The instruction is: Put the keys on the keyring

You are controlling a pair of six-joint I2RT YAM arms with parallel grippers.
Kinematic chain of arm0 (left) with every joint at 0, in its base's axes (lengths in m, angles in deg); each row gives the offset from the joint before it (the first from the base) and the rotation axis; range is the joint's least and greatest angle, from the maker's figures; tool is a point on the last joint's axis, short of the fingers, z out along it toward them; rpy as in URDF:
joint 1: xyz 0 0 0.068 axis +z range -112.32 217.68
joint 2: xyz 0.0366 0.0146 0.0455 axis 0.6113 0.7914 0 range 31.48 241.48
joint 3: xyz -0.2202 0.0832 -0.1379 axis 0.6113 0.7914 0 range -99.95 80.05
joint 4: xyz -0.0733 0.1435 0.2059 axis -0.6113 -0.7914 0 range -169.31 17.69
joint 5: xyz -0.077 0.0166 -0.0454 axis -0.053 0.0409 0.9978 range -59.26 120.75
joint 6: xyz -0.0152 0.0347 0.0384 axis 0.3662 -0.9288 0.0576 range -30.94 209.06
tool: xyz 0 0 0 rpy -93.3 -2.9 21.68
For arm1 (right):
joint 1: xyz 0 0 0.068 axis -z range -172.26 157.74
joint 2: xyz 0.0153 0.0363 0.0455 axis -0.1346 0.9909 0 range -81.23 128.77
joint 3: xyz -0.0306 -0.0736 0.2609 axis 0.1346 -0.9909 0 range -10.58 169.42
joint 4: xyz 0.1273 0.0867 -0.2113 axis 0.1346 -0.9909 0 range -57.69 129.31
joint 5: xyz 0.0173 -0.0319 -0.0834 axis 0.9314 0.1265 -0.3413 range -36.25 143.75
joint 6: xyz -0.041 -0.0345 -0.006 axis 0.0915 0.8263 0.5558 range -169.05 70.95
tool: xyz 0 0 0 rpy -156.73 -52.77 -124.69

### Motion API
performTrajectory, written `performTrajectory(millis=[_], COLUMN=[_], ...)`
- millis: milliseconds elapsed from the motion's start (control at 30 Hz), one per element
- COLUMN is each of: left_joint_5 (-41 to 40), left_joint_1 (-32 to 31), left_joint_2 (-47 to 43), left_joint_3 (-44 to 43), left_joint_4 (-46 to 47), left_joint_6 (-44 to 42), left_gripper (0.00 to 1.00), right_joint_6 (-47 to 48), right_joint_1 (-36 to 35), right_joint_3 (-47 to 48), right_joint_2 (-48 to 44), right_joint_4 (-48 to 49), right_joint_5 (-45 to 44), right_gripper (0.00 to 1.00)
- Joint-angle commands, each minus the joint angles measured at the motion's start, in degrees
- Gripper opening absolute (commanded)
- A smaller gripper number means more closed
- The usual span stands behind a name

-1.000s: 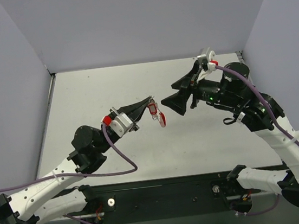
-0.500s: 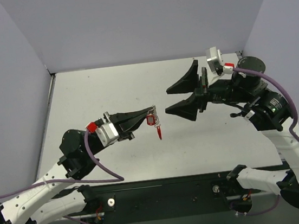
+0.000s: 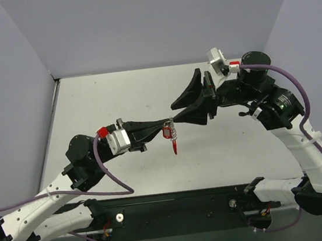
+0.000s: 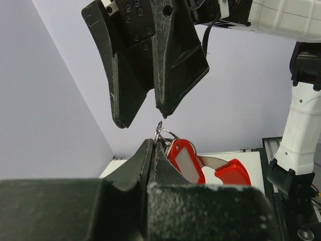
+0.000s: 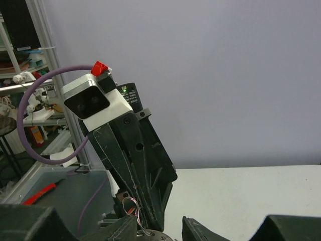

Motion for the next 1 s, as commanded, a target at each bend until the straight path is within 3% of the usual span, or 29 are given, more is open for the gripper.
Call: performTrajectory(millis=[0,367,767,967], left_joint_5=[1.84,0.96,1.49,2.02], left_joint_1=[0.53,1.49,1.76,1.85], left_joint_2=[-0.07,1.51,1.51,1.86], left_joint_3=[-3.43,-4.31,-4.05,-4.05], left_joint_4=[0.65,0.38,1.88,2.49], left_joint_6=[1.52,3.11,3.72,4.16], left_gripper=[0.0,0.0,0.0,0.0], right_joint_6=[2.64,2.55,3.61,3.52], right_joint_1=[0.0,0.0,0.0,0.0], right_joint_3=[1.82,1.74,1.3,1.38], right_joint_2=[0.12,0.83,1.44,1.88], right_joint_4=[1.87,0.81,-1.39,-1.56], right_joint_5=[4.44,7.26,6.47,6.21], right_gripper=[0.4,0.41,0.34,0.25])
